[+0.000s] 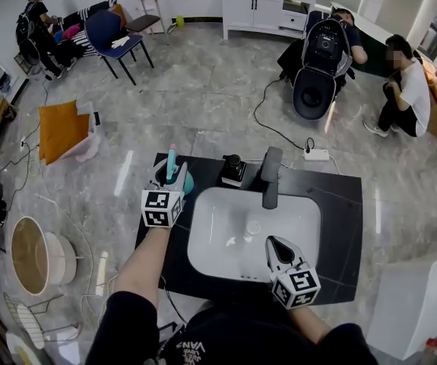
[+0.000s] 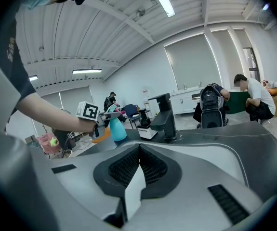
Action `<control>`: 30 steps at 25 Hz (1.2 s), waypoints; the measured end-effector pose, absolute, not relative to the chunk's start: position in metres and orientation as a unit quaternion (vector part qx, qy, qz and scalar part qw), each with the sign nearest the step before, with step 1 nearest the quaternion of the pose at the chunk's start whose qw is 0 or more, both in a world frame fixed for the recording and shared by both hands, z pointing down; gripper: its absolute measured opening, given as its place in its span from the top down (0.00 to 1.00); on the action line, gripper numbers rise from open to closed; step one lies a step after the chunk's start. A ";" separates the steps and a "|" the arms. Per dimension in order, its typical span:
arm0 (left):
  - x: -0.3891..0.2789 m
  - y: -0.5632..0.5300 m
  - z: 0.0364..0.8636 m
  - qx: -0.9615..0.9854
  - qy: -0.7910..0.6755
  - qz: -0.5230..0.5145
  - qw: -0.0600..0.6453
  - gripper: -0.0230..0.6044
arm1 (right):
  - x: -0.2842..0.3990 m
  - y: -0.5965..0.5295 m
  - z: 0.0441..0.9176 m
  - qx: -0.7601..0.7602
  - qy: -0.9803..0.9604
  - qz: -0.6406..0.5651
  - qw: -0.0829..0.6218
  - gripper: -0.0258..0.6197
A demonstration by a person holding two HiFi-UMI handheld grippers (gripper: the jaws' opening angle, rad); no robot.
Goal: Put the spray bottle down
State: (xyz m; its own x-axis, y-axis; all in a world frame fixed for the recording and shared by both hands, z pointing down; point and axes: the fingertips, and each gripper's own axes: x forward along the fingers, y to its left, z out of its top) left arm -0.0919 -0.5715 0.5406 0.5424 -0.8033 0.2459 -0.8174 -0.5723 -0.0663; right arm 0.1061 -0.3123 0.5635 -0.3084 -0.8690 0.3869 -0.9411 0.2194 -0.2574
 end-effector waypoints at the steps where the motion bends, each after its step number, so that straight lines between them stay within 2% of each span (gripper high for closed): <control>1: -0.092 -0.572 0.541 0.877 -0.463 0.127 0.027 0.73 | 0.108 -0.313 0.563 0.584 -0.776 0.225 0.079 0.96; 4: -0.094 -0.574 0.542 0.873 -0.470 0.129 0.030 0.72 | 0.110 -0.313 0.563 0.586 -0.775 0.223 0.079 0.96; 13: -0.094 -0.570 0.548 0.871 -0.470 0.130 0.058 0.42 | 0.110 -0.311 0.563 0.582 -0.779 0.221 0.076 0.96; 18: -0.101 -0.566 0.546 0.866 -0.477 0.134 0.071 0.32 | 0.106 -0.308 0.559 0.578 -0.782 0.220 0.077 0.96; 23: -0.109 -0.556 0.541 0.869 -0.472 0.128 0.080 0.30 | 0.100 -0.306 0.554 0.574 -0.786 0.216 0.077 0.96; 30: -0.119 -0.536 0.529 0.873 -0.468 0.112 0.084 0.32 | 0.085 -0.302 0.548 0.566 -0.793 0.210 0.078 0.96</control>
State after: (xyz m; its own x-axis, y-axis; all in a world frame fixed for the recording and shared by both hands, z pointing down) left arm -0.1190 -0.5361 0.5291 0.5372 -0.7979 0.2733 -0.8354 -0.5479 0.0423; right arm 0.0851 -0.3015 0.5484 -0.3466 -0.8652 0.3624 -0.9312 0.2707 -0.2443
